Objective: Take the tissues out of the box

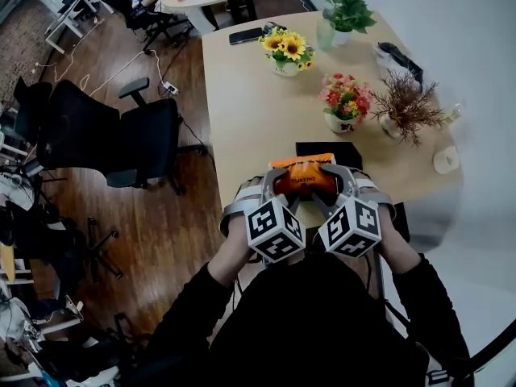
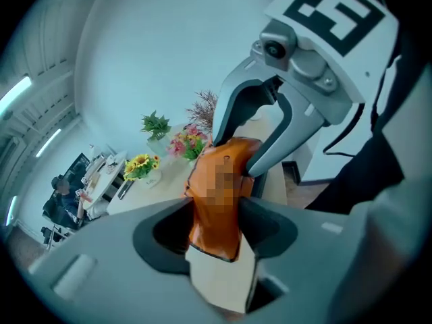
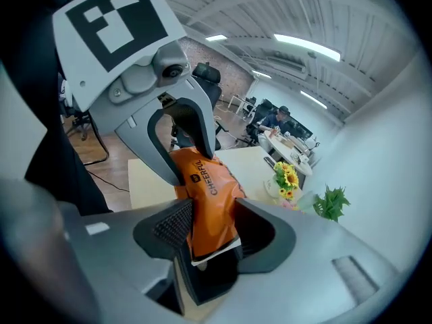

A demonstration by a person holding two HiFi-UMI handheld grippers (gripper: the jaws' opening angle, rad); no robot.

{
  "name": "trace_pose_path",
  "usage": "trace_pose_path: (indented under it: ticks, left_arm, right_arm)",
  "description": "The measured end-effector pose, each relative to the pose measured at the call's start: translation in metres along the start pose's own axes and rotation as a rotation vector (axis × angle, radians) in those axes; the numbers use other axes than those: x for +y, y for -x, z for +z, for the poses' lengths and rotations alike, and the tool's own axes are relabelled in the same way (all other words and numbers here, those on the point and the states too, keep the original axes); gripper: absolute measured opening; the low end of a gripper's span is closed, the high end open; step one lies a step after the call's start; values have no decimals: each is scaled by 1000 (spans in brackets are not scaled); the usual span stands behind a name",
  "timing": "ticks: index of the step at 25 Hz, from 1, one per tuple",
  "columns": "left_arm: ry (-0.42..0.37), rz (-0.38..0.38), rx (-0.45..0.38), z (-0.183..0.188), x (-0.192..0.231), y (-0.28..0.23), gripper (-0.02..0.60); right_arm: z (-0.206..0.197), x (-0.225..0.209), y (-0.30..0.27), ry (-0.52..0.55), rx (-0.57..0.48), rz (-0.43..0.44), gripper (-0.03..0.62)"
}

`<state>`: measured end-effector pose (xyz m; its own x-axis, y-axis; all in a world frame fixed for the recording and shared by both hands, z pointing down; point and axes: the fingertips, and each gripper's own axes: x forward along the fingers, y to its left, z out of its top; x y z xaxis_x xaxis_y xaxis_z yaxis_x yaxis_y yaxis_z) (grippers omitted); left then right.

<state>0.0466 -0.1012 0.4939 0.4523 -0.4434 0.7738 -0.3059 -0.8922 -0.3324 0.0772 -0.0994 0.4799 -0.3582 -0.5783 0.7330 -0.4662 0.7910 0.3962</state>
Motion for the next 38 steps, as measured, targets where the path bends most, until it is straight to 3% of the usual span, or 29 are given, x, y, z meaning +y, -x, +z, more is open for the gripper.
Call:
trace_pose_path:
  ticks: [7,13,22,30,34,38]
  left_arm:
    - [59,51,79,-72,10,48,190]
    - [100,51,136,-132,3,56,190]
    - [90,-15,177,-186,-14,16,189]
    - [84,-132,219,-200,-26,-26,196]
    - [76,-146,228,-213,-30,-37,199]
    - [118,-126,261,-244,-30,-36,199]
  right_arm:
    - [64,52,-23,43,-85,78,193]
    - [87,98,-55,55,-96,142,189]
    - [68,136,-111,-2,-53,191,186]
    - [37,148,-150,-43,58,256,187]
    - [31,158,-167,-47,97,258,190]
    - [45,174,-180,-17,71,273,189]
